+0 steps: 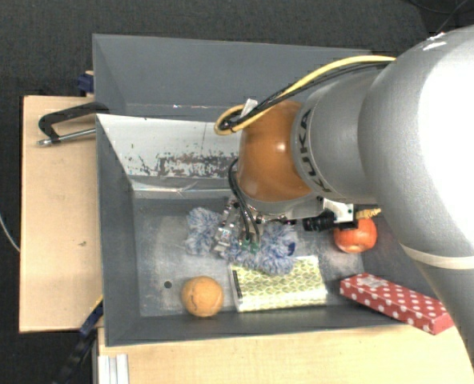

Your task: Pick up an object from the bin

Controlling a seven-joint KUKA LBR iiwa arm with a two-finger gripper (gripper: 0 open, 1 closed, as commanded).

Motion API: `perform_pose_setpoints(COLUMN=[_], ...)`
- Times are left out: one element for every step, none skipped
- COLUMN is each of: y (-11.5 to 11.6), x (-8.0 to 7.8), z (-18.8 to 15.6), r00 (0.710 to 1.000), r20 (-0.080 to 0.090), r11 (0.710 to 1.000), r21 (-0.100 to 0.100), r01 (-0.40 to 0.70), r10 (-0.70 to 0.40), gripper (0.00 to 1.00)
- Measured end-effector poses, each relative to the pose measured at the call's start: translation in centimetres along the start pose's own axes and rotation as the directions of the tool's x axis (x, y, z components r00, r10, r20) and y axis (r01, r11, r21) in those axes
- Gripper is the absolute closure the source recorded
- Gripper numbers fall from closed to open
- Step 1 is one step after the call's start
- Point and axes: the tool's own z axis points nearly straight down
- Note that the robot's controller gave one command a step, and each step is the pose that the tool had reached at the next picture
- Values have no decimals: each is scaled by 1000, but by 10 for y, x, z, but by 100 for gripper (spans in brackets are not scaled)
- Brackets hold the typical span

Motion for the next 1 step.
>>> perform_pose_setpoints(y=[2], x=[-6], z=[4], r00=[1000], r20=[-7], r11=[1000], r21=[1], r01=[-7], r10=[7], gripper=[100])
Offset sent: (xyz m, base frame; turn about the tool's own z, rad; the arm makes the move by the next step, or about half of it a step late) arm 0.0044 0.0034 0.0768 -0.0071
